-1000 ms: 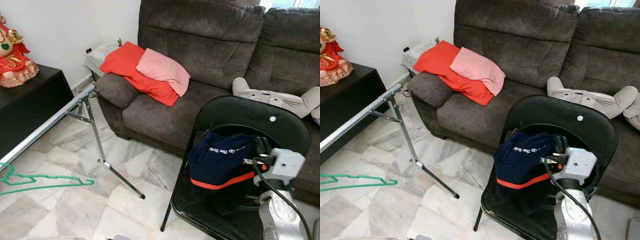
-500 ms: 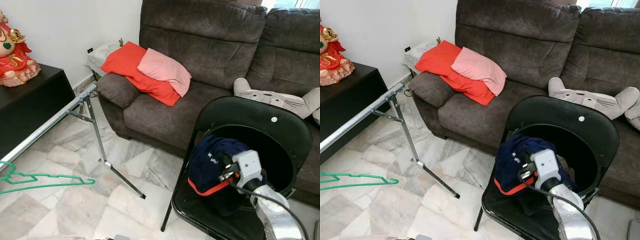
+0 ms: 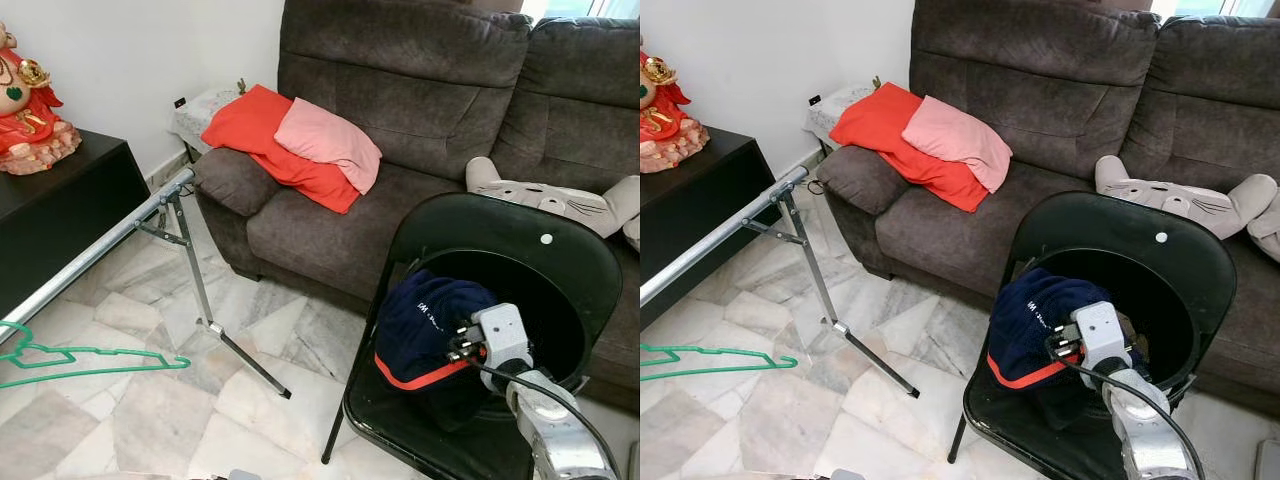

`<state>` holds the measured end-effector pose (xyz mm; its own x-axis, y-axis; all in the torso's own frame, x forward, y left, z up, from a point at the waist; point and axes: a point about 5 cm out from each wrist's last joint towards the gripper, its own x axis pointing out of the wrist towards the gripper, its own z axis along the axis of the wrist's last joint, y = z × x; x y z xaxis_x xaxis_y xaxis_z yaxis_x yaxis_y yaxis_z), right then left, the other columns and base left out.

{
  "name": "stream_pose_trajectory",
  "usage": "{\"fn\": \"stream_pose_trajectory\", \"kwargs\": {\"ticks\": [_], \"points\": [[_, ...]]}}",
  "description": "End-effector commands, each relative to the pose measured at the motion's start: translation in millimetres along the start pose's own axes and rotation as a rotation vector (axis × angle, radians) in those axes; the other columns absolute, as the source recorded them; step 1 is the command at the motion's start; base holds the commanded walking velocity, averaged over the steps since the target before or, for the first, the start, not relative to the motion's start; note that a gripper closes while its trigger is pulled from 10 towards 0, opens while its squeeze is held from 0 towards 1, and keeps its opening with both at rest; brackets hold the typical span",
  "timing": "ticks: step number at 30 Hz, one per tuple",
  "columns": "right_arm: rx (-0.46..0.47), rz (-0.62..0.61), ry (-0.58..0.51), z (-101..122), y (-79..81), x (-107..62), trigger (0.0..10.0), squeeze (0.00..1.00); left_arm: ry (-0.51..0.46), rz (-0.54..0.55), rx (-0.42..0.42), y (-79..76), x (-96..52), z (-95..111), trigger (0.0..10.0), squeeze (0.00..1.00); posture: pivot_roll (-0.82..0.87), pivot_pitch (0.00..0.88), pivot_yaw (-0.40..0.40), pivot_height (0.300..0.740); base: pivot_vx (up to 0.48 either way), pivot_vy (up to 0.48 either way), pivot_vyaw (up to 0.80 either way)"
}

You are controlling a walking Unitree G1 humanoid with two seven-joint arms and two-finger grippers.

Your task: Hang hanger

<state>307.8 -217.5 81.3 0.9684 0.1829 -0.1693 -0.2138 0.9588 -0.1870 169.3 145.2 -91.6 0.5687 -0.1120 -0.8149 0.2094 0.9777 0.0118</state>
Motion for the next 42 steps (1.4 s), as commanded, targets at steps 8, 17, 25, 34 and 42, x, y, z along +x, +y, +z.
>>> {"fn": "stream_pose_trajectory", "kwargs": {"ticks": [8, 17, 25, 34, 42], "points": [[-0.110, -0.091, -0.117, 17, -8.2, -26.4, 10.0, 1.00, 0.087, -0.020, -0.011, -4.5, -4.3, -22, 10.0, 0.00, -0.02, 0.103, 0.018, 0.740, 0.000, 0.000, 0.00], [-0.474, -0.253, -0.033, 17, -22.6, -57.8, 10.0, 1.00, 0.088, -0.026, -0.006, -4.5, -4.2, -22, 10.0, 0.00, -0.03, 0.103, 0.018, 0.740, 0.000, 0.000, 0.00], [-0.596, -0.021, 0.101, -5, 1.1, -62.4, 10.0, 0.00, 0.091, -0.034, -0.007, -4.6, -4.1, -22, 10.0, 0.00, -0.03, 0.099, 0.017, 0.740, 0.000, 0.000, 0.00], [-0.625, -0.032, 0.187, -12, -3.8, -60.2, 10.0, 0.85, 0.096, -0.043, -0.010, -5.0, -4.3, -23, 10.0, 0.00, -0.02, 0.091, 0.018, 0.740, 0.000, 0.000, 0.00], [-0.637, -0.070, 0.199, -9, -6.3, -64.8, 10.0, 0.00, 0.100, -0.052, -0.004, -5.2, -4.5, -23, 10.0, 0.00, -0.03, 0.085, 0.019, 0.740, 0.000, 0.000, 0.00]]}}
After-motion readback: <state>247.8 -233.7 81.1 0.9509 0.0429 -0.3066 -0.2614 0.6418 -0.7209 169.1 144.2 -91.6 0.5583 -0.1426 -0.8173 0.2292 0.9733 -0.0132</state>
